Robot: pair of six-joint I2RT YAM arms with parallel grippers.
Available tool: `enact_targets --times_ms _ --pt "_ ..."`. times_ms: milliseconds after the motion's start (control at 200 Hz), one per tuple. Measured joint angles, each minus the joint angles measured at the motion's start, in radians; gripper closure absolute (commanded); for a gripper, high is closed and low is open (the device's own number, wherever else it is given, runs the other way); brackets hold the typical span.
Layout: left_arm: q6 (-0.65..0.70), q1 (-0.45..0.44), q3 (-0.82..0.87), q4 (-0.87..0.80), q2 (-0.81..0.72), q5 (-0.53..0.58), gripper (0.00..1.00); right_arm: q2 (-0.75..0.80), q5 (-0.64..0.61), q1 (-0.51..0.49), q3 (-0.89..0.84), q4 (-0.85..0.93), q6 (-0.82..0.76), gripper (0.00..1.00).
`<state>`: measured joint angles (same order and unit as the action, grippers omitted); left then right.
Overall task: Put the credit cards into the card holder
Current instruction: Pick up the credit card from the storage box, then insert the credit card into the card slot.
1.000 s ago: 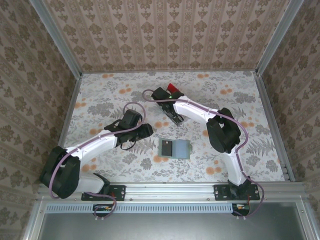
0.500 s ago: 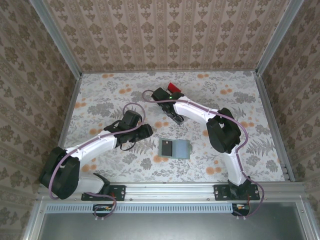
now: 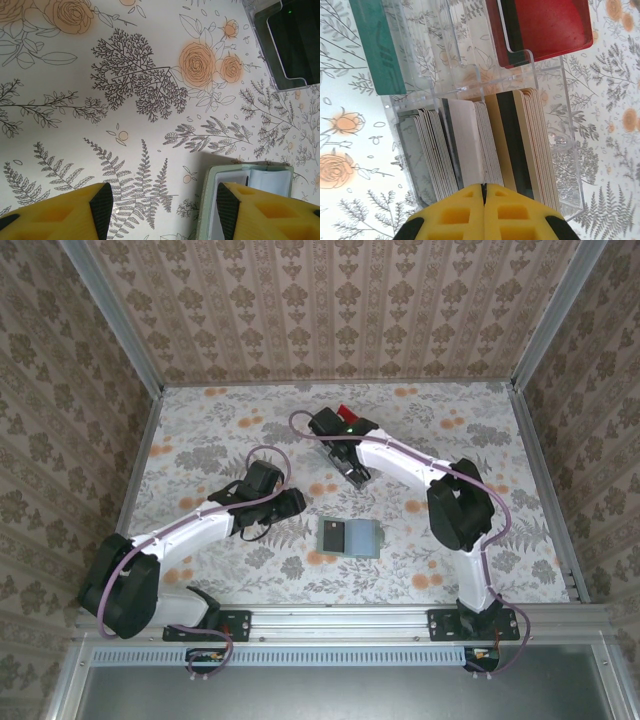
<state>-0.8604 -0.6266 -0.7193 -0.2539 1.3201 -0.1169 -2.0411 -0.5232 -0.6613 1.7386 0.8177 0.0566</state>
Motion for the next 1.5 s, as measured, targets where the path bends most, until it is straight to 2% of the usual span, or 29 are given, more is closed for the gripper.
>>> enact_targets --times_ms 225,465,740,975,1165,1280,1355,1500 --pt "0.0 0.002 -0.001 0.001 0.0 -0.034 0.38 0.068 0.146 0.047 -0.001 0.017 0.058 1.0" --pt "-0.006 0.021 -0.021 0.036 0.005 -0.097 0.36 0.17 0.37 0.139 -0.052 0.0 0.154 1.0" --pt "-0.088 0.08 -0.023 0.208 0.005 -0.249 0.26 0.373 0.699 0.233 -0.267 -0.153 0.324 1.0" --pt "-0.174 0.092 -0.048 0.401 0.034 -0.377 0.22 0.55 0.923 0.244 -0.489 -0.362 0.528 1.0" --pt "-0.24 0.092 -0.075 0.55 0.1 -0.451 0.25 0.611 1.017 0.244 -0.589 -0.487 0.652 1.0" --pt "-0.285 0.092 -0.075 0.624 0.126 -0.477 0.31 0.62 1.043 0.245 -0.62 -0.528 0.696 1.0" --pt "-0.305 0.092 -0.075 0.661 0.135 -0.497 0.36 0.62 1.061 0.245 -0.634 -0.552 0.723 1.0" --pt "-0.325 0.092 -0.075 0.701 0.145 -0.522 0.39 0.62 1.094 0.245 -0.664 -0.619 0.776 1.0"
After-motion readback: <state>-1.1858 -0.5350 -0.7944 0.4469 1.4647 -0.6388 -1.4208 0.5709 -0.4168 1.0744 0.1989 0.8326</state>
